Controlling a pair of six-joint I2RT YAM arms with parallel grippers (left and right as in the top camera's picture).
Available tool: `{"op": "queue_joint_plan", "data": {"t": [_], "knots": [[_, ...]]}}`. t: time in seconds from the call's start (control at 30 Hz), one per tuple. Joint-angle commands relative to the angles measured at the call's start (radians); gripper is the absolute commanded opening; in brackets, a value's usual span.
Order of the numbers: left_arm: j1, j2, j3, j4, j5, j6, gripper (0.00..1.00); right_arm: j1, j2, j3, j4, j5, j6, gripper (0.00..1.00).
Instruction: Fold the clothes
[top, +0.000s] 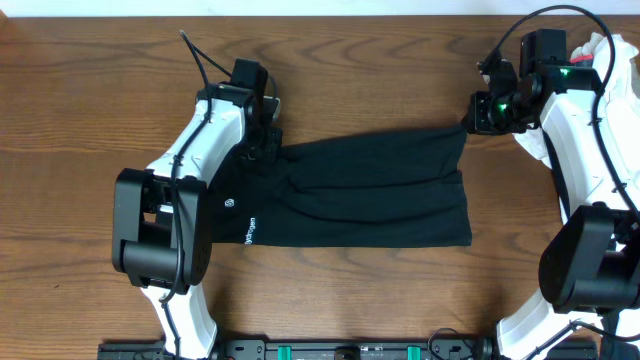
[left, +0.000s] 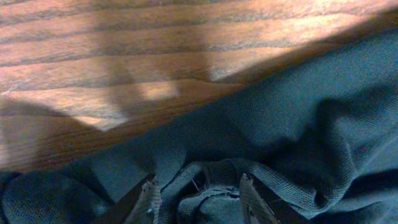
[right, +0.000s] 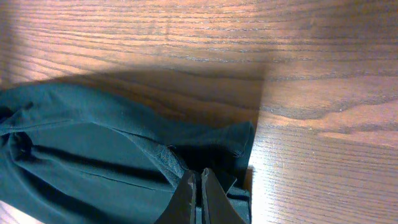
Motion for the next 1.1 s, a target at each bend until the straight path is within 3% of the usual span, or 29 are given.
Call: {"op": "queue_joint_plan", "data": {"t": [0.0,0.1,0.27,0.33,0.43,0.47,1.07], "knots": [[0.005,-0.014,-0.004,0.001,0.030,0.042,0.40,-0.003,0.001,0.002,0.004,-0.006,-0.015,0.01],[0.005,-0.014,-0.016,0.000,0.126,0.106,0.40,-0.003,0.001,0.002,0.009,-0.006,-0.015,0.01],[0.005,-0.007,-0.033,0.009,0.139,0.118,0.35,-0.003,0.001,0.002,0.010,-0.006,-0.015,0.01],[0.006,-0.007,-0.033,0.014,0.139,0.118,0.27,-0.003,0.001,0.002,0.010,-0.006,-0.015,0.01],[0.006,-0.007,-0.033,0.021,0.139,0.117,0.07,-0.003,0.001,0.002,0.010,-0.006,-0.015,0.01],[0.006,-0.010,-0.031,0.019,0.139,0.116,0.06,-0.003,0.001,0.002,0.010,-0.006,-0.015,0.01],[0.008,-0.223,0.078,-0.380,0.053,0.056,0.06,-0.005,0.001,0.002,-0.092,0.061,-0.061,0.01]]}}
